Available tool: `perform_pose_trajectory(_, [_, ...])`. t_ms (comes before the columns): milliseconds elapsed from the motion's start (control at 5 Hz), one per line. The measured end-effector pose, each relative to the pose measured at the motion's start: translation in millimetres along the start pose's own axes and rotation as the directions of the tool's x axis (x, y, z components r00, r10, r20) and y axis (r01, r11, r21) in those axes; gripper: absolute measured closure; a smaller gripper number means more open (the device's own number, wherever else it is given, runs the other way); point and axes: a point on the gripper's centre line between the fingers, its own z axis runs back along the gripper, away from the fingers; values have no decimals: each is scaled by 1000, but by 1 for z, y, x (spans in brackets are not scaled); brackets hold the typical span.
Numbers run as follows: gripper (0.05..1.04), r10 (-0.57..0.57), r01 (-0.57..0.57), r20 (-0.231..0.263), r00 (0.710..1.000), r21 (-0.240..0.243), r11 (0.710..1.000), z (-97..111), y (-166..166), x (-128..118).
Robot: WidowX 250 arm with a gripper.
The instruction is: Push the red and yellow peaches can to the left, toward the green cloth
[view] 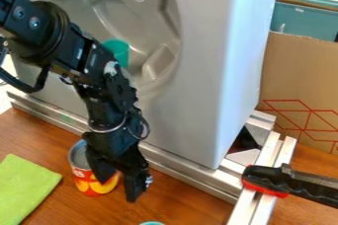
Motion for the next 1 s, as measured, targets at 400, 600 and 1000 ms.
perform_pose_trajectory(400, [84, -56, 56, -4, 998, -22, 998, 47, -50, -18])
perform_pose_trajectory(600, [84, -60, 58, -119, 991, -27, 998, 55, -61, -45])
perform_pose_trajectory(1000, [84, 6, -7, -268, 964, -1, 1000, 36, -66, -83])
